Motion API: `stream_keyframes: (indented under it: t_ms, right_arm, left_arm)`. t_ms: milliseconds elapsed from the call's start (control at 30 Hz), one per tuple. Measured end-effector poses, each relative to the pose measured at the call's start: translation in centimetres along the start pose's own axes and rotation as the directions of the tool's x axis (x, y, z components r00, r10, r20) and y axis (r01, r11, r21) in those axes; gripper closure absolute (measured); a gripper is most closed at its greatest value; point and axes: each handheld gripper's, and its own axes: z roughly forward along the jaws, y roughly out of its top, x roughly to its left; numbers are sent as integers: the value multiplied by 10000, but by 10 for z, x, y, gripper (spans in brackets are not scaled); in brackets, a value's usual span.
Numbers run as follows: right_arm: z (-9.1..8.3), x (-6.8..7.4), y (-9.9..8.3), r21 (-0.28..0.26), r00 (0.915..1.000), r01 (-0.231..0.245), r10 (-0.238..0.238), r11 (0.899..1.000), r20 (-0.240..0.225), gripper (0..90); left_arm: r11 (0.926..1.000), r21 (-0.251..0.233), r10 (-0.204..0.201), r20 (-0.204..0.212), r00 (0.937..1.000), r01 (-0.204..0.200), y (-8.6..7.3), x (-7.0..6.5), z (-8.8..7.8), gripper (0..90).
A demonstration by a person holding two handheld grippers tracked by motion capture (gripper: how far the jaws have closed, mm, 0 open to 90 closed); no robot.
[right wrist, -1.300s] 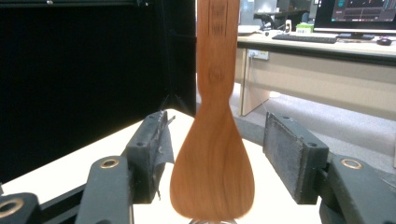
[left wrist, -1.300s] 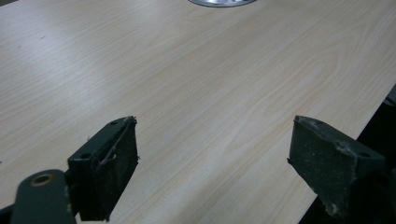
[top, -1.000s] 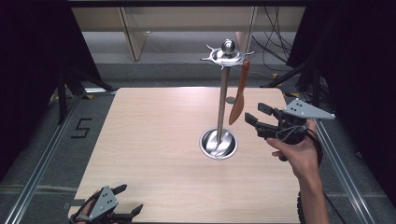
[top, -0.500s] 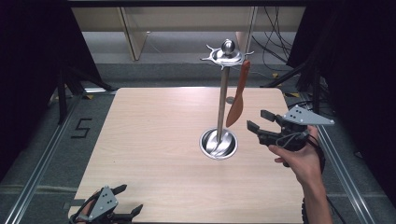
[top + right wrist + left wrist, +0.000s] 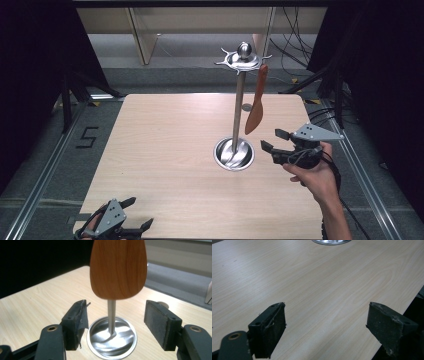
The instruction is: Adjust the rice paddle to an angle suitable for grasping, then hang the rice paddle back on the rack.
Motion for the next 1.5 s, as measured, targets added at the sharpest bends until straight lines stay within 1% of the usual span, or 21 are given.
stream_keyframes:
  t_ms: [67,100,133,167,300,333,400,600,633,733,800,833,867,967,1000,1100,1133,1200,1267,1300,1500]
  right_arm:
    - [2,1,-3,162,9999,-143,143,9998,32,360]
    - [2,1,-3,162,9999,-143,143,9998,32,360]
    - [4,-1,-7,230,9999,-169,170,9996,-25,359]
    - [4,-1,-7,230,9999,-169,170,9996,-25,359]
    - [8,-1,-15,559,9997,-236,237,9982,-11,359]
    - [7,-3,-16,725,10000,-49,55,9974,-74,359]
    - [9,-3,-20,722,10000,-50,54,9974,-45,358]
    - [13,-6,-31,1137,9997,-179,194,9934,-123,356]
    - [13,-5,-33,1167,9995,-315,322,9927,-43,356]
    - [12,-5,-36,1260,9994,-334,340,9915,-28,355]
    - [10,-4,-38,1297,9992,-368,381,9909,-72,355]
    - [10,-5,-39,1269,9999,-164,169,9918,-33,355]
    - [10,-2,-40,1280,9990,-440,444,9908,-7,355]
    - [10,-3,-43,1358,9992,-408,411,9899,10,354]
    - [11,-3,-45,1523,9990,-397,420,9875,-123,354]
    - [12,-4,-48,1587,9986,-512,524,9860,-38,354]
    - [11,-5,-49,1609,9987,-509,517,9857,-5,354]
    - [11,-6,-51,1571,9986,-504,521,9863,-71,354]
    - [10,-8,-51,1648,9996,-232,256,9861,-119,354]
    - [10,-6,-53,1556,9985,-544,552,9863,-7,354]
    - [10,-4,-59,1885,9983,-542,568,9806,-87,352]
  left_arm:
    - [9999,79,154,-31,9999,-154,0,1,0,149]
    - [9995,-14,-301,13,9995,301,0,-2,0,149]
    - [9999,-79,-150,58,9999,150,0,-2,1,149]
    - [9991,-114,-398,83,9992,399,0,-4,1,149]
    - [9999,121,84,-5,10000,-84,0,0,-1,149]
    - [9996,15,-266,7,9996,266,-1,-2,0,149]
    - [9992,-56,-393,35,9992,393,-1,-2,0,148]
    - [9998,164,91,142,9999,-93,1,-2,7,148]
    - [9996,31,-277,113,9996,276,0,-6,8,148]
    - [9996,230,171,20,9999,-172,0,-4,4,149]
    - [9999,160,15,-52,10000,-15,-1,-5,3,149]
    - [9993,153,329,-33,9995,-328,0,-3,2,148]
    - [9999,25,-106,-99,9999,106,-1,-6,2,149]
    - [10000,57,-46,-104,9999,46,-1,-4,1,149]
    - [9997,95,241,-144,9996,-240,-1,-2,0,149]
    - [9997,60,250,-162,9996,-249,-2,-3,0,149]
    - [9999,165,20,-128,9999,-17,-2,-4,-1,148]
    - [9997,85,222,-148,9996,-221,-1,-3,-1,148]
    - [9998,169,133,-203,9997,-129,-2,-3,-2,149]
    - [9997,103,233,-233,9995,-231,-2,-2,-2,149]
    - [9996,243,171,-244,9996,-165,-3,-3,-3,149]
